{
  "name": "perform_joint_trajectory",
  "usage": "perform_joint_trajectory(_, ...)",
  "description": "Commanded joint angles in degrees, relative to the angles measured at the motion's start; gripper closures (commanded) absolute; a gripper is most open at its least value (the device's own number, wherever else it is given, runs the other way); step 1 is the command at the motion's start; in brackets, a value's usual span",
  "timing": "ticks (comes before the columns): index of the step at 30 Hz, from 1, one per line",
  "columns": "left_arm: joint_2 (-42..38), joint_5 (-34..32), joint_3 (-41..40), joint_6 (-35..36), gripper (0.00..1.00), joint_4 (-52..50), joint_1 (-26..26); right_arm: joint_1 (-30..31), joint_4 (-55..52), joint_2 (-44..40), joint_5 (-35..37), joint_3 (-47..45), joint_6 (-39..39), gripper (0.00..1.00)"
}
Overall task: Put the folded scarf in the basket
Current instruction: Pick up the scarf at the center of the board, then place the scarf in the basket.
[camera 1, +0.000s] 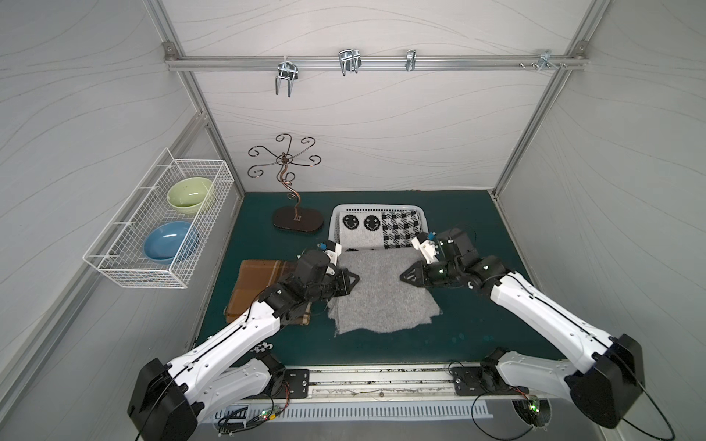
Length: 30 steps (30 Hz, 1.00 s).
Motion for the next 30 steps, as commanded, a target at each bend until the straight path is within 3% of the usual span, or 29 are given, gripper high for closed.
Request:
perform_joint_trajectory(1, 6.5, 1.9, 10.7, 5.1, 1.0, -1.7, 3.1, -4.8, -5.8, 4.7, -2.6, 8.5, -5.0, 1.0)
perform_joint_trajectory(7, 21.9, -1.5, 29.4, 12.7, 1.0, -8.9, 6.4, -10.2, -9.1, 18.4, -3.7, 24.2, -8.8, 1.0)
perform_joint_trajectory(11, 31.5, 0.9, 36.9, 14.0, 1.0, -8.3, 10.4, -13.1, -9.4, 27.6, -4.0, 31.2, -10.0, 1.0)
perform_joint_trajectory(19, 46.2, 2.7, 44.0, 15.1, 1.0, -5.3, 14.4, -15.3, -10.8, 45.7, -1.9, 44.6, -12.8, 1.0)
perform_joint_trajectory(25, 51.9, 4.9, 44.1, 13.7, 1.0, -1.8, 15.4, -15.7, -13.2, 51.8, 0.9, 48.3, -14.9, 0.99)
perform_joint_trajectory(28, 53.2, 4.2, 44.5, 13.4, 0.87, -1.8, 15.7, -15.8, -12.5, 52.4, 1.7, 47.5, -15.5, 0.88)
perform_joint_trajectory(30, 53.5, 3.7, 44.7, 13.7, 0.72, -2.1, 15.8, -15.8, -12.6, 52.5, 2.0, 47.3, -15.9, 0.76)
